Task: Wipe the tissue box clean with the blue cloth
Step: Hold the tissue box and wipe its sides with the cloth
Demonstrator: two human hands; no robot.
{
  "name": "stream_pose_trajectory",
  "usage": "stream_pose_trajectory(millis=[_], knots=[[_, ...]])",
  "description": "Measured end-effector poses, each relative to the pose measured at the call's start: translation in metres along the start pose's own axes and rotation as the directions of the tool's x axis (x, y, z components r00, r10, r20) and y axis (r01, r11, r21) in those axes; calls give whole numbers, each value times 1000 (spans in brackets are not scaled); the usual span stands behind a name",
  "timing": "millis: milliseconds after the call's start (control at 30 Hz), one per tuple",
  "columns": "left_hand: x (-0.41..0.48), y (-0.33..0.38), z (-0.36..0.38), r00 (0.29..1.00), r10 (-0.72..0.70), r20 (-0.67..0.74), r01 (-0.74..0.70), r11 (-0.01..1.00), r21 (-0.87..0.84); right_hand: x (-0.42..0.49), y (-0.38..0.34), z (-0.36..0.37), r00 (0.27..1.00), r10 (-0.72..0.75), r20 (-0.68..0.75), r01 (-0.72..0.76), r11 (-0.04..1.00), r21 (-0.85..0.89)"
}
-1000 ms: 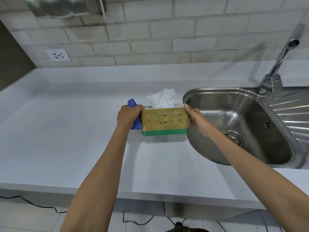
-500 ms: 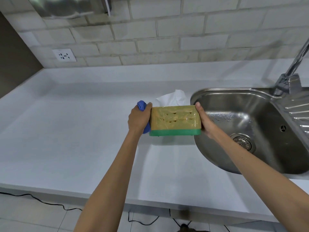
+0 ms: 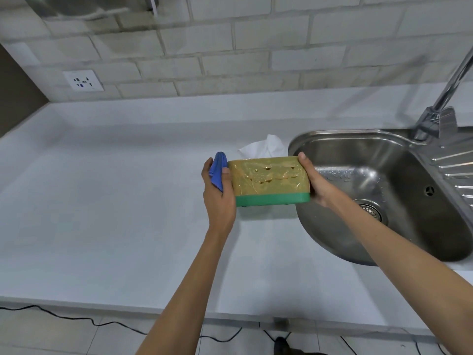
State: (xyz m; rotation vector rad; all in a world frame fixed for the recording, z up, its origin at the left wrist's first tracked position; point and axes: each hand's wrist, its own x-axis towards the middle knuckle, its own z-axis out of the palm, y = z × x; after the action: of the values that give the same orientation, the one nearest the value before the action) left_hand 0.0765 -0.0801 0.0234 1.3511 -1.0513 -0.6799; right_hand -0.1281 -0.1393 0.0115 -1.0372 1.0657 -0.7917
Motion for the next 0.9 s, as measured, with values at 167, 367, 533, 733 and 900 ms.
stream_pose_trajectory(millis=[167,367,533,733,900], knots=[[0,-11,9,915,287,284,-373,871,319,5,4,-8,997,18,-74,-15,999,43],[-6,-6,9,863,417,286,-506,715,482,9,5,-1,996,9,-87,-6,999,31],[-11,-26,-9,726,586,360,-681,541,493,10,6,0,989,-14,-147,16,1000,14],[-7,-3,21,801,536,267,-575,561,596,10,4,8,977,2,-211,2,1000,20],[-15,-18,-6,668,602,437,-713,351,607,10,2,5,982,22,-190,-20,1000,12]])
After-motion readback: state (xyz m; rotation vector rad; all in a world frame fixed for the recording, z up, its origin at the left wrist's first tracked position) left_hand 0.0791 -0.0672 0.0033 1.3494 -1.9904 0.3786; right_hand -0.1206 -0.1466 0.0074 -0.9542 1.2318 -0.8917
